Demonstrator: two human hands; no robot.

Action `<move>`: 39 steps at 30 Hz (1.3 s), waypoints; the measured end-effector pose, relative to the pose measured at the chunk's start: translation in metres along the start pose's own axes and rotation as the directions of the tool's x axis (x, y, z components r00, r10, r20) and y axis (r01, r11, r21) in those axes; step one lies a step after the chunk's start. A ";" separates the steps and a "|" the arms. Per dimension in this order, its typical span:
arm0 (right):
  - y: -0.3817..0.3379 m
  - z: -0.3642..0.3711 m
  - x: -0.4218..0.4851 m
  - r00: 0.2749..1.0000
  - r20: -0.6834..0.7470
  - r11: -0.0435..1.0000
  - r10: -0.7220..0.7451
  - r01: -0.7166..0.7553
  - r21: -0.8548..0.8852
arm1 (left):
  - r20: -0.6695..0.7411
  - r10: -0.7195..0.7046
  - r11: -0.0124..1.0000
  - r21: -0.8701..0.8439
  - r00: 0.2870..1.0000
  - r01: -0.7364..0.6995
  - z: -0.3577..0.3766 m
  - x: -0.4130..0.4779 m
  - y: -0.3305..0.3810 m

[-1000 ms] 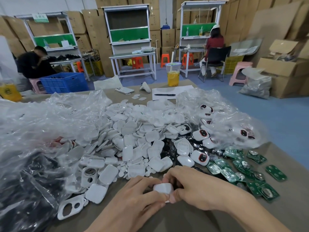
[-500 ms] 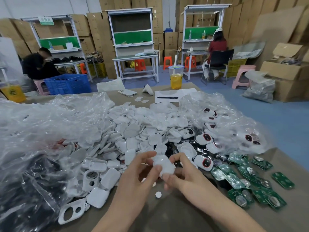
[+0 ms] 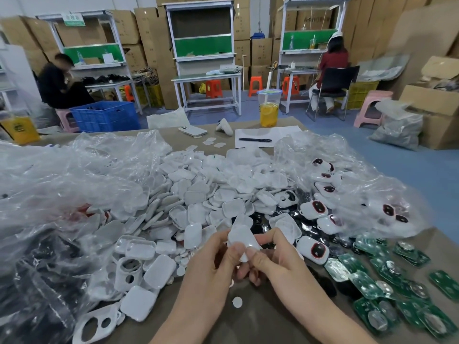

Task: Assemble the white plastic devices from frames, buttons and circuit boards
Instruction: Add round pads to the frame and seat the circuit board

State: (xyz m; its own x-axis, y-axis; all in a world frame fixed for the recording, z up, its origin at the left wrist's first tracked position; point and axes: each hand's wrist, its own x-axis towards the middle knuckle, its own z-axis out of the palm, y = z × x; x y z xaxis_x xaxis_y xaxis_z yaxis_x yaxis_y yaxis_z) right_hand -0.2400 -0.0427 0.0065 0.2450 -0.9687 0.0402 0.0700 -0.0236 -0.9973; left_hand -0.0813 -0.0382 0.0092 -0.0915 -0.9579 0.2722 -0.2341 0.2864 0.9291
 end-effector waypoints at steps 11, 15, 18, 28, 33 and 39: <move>-0.003 0.001 -0.004 0.998 0.020 0.996 -0.058 0.059 -0.061 | -0.018 -0.021 0.998 -0.058 1.000 0.020 0.003 -0.004 0.001; -0.004 0.002 -0.005 0.998 0.007 0.997 -0.055 0.055 -0.045 | -0.020 -0.007 0.996 -0.091 1.000 0.005 0.004 -0.003 0.008; -0.004 0.001 -0.005 0.999 -0.008 0.999 -0.039 0.039 -0.020 | 0.021 0.028 0.990 -0.139 0.999 -0.025 0.004 -0.004 0.013; -0.009 -0.004 -0.004 0.987 -0.136 0.985 -0.088 0.066 -0.161 | -0.025 0.004 1.000 0.019 1.000 -0.004 0.002 -0.007 0.007; -0.009 -0.001 -0.005 0.983 -0.126 0.971 -0.131 0.102 -0.215 | -0.065 -0.029 1.000 0.003 0.997 0.029 0.005 -0.006 0.011; -0.007 -0.002 -0.004 0.987 -0.117 0.977 -0.107 0.083 -0.194 | -0.176 -0.026 0.999 0.035 0.984 0.033 0.009 -0.007 0.009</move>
State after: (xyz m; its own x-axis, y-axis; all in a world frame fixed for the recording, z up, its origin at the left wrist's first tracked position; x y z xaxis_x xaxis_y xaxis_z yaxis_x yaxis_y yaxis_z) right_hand -0.2432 -0.0387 0.0133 0.1217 -0.9828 0.1391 -0.0990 -0.1515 -0.9835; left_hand -0.0911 -0.0291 0.0132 0.0863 -0.9539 0.2875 -0.2709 0.2552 0.9282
